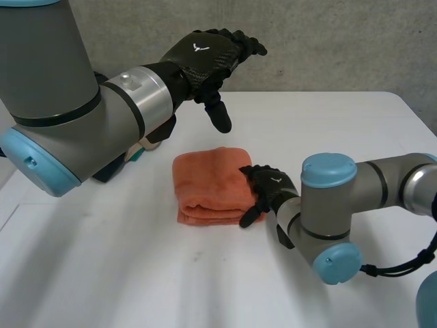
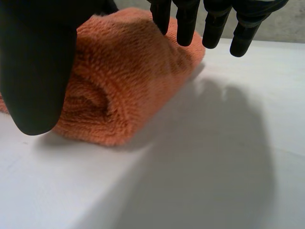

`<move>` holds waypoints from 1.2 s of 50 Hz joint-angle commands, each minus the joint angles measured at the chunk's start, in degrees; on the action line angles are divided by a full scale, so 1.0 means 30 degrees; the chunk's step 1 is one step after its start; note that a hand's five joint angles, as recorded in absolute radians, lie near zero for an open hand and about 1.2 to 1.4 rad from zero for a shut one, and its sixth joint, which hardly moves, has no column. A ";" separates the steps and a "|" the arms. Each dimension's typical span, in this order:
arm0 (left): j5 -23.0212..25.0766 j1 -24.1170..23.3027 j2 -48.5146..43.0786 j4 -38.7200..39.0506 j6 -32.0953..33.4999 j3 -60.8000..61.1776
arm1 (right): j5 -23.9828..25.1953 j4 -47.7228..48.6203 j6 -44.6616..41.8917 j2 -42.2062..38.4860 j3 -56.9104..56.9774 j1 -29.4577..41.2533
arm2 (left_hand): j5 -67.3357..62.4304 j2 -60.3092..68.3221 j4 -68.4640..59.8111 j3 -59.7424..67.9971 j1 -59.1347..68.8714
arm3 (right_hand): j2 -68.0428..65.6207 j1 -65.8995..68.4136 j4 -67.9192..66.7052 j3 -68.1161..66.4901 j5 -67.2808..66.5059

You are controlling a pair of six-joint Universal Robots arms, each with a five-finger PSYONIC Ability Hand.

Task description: Fold the laundry.

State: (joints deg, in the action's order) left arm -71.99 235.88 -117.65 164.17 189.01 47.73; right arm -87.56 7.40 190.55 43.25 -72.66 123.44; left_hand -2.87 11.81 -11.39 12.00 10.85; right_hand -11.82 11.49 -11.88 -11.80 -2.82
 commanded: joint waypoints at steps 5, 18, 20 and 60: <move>0.0148 0.0153 0.0017 0.0062 -0.0395 0.0291 | -0.0228 0.0608 -0.0234 -0.1028 0.1453 0.0573 | 0.0958 -0.0604 0.0463 -0.0666 -0.0283 | -2.2645 2.2753 -2.2623 -2.2651 -2.2313; 0.0353 0.0475 0.0134 0.0091 -0.0747 0.0320 | -0.0490 0.1723 0.0235 -0.2373 0.5606 -0.3550 | 0.0958 -0.0604 0.0463 -0.0666 -0.0283 | -2.2727 2.2835 -2.2705 -2.2733 -2.2395; 0.0412 0.0505 0.0076 0.0091 -0.0747 0.0262 | -0.0783 0.1257 0.0235 -0.3046 0.7129 -0.4868 | 0.0958 -0.0604 0.0463 -0.0666 -0.0283 | -2.2727 2.2835 -2.2705 -2.2733 -2.2395; 0.0441 -0.0316 -0.0159 0.0033 -0.0747 -0.0119 | -0.0372 -0.1414 -0.5153 -1.1167 2.0323 -1.6419 | 0.0958 -0.0604 0.0463 -0.0666 -0.0283 | 0.0607 -0.0498 0.0628 0.0601 0.0938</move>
State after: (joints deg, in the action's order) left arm -70.66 234.61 -118.44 164.35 186.91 47.03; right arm -84.79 1.29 183.05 9.62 -11.38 76.45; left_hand -2.87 11.81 -11.39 12.00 10.85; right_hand -12.02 12.56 -12.62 -12.09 -2.82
